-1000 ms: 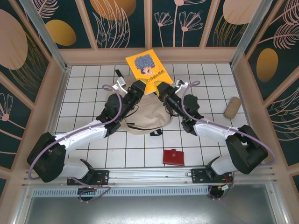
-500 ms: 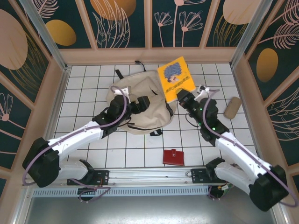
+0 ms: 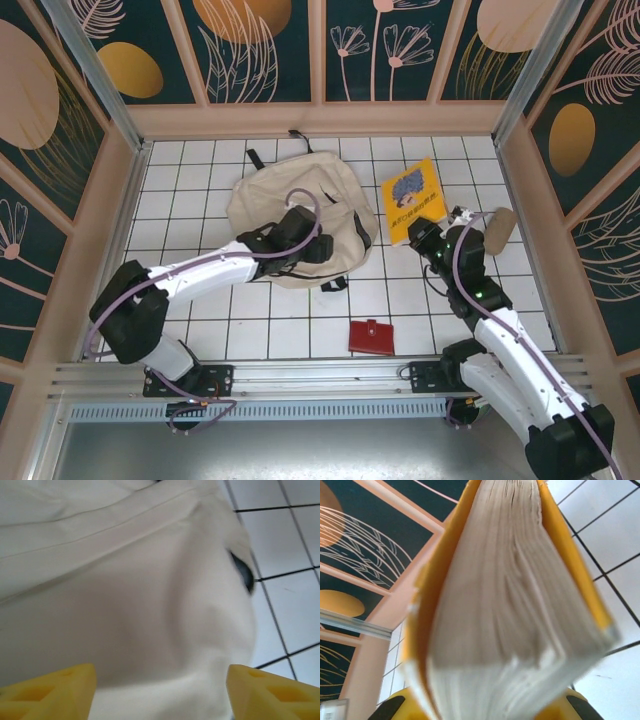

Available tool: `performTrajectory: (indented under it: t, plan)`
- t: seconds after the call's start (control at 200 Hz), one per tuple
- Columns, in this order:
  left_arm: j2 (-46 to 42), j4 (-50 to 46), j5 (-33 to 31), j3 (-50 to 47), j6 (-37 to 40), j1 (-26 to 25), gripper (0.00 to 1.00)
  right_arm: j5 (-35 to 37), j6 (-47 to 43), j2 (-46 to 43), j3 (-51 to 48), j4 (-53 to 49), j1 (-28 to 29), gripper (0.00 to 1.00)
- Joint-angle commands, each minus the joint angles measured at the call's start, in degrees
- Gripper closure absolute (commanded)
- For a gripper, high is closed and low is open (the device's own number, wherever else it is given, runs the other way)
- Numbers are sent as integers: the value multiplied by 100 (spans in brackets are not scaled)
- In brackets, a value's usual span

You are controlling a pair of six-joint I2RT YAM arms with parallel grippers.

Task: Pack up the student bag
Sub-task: Open the student bag at the top-center of the table.

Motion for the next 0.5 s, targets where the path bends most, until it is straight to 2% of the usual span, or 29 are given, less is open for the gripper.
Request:
performTrajectory:
  t: [0.0, 0.145, 0.27, 0.495]
  plan:
    - [352, -532, -149, 439, -176, -298, 38, 125, -67, -131, -47, 293, -100, 100]
    - [848, -605, -144, 726, -496, -469, 41, 89, -13, -96, -87, 277, -210, 100]
    - [1339, -740, -8, 1009, -470, -559, 43, 65, 32, -87, -137, 262, -245, 100]
    - [1778, -1027, -374, 1322, -428, -622, 56, -34, 158, -69, -252, 317, -264, 100]
